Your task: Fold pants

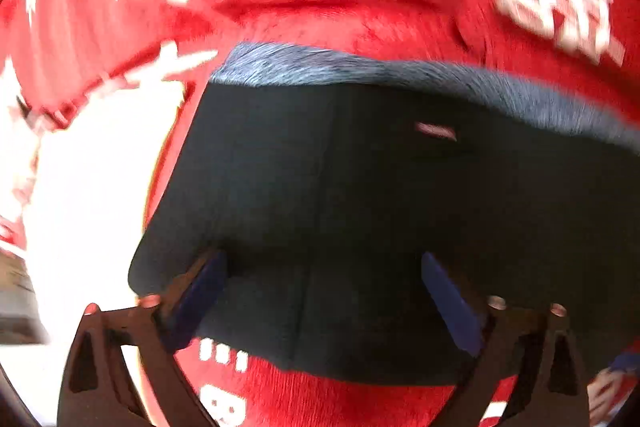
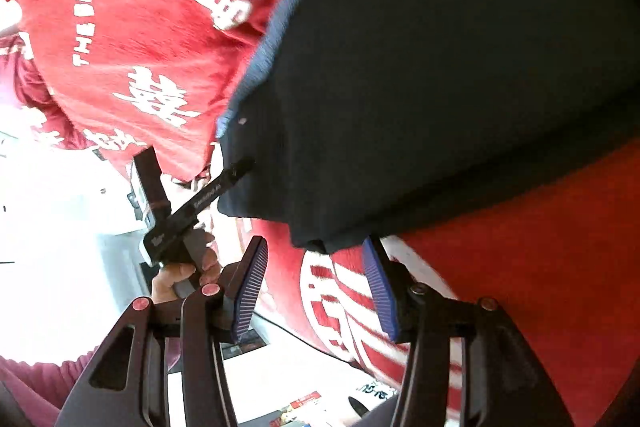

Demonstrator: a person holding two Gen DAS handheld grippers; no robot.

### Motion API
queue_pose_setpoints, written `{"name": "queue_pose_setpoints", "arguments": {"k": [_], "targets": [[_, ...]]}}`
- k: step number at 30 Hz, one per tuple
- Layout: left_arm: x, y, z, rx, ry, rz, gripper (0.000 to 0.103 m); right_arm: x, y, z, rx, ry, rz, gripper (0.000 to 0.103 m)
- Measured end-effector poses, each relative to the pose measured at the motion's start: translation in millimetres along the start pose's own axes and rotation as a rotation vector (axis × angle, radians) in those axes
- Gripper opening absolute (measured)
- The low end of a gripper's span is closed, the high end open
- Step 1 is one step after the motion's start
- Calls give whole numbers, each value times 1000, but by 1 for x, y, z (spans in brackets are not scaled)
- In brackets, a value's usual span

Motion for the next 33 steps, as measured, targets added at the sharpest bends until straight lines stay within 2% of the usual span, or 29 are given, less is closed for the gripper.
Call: {"name": "queue_pose_setpoints", "arguments": {"k": [1, 7, 13, 17, 22, 25, 26, 27, 29, 31, 33], "targets": [[-4, -3, 0, -4, 2, 33, 102, 0, -4, 1, 15, -7, -12, 54], [-3, -1, 2, 37, -37, 76, 102, -7, -7, -2, 65, -2, 4, 55], [3, 2, 3, 32, -70, 87, 102, -5, -7, 2, 98, -90, -11, 55], [-1, -3, 0, 37, -71, 84, 102, -19, -3, 1, 131, -24, 16, 55], [-1, -2, 1, 49, -76, 85, 102, -13, -12, -11, 154, -36, 7, 55], [-1, -1, 2, 46, -82, 87, 102, -9, -16, -19, 146, -72, 11, 43], [0, -1, 1, 39, -84, 86, 102, -9, -16, -22, 136, -82, 37, 24], [0, -1, 1, 34, -88, 87, 102, -12, -11, -24, 144, -68, 56, 10], [-1, 0, 1, 26, -97, 96, 102, -27, -1, -23, 168, -12, 39, 10], [-2, 0, 2, 29, -105, 107, 102, -44, 4, -16, 156, 72, 72, 10], [-1, 0, 5, 48, -125, 100, 102, -37, -2, -6, 133, 70, 116, 9]]}}
Point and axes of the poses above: each gripper's, at about its wrist camera, not at the fingertips, and y roughly against the way its jaws point, x to its right, z to its underside, the point moved 4 cm from there along -y, roughly the way its jaws point, and after that the axes turned 10 degrees about y, right-handed, at the moved point
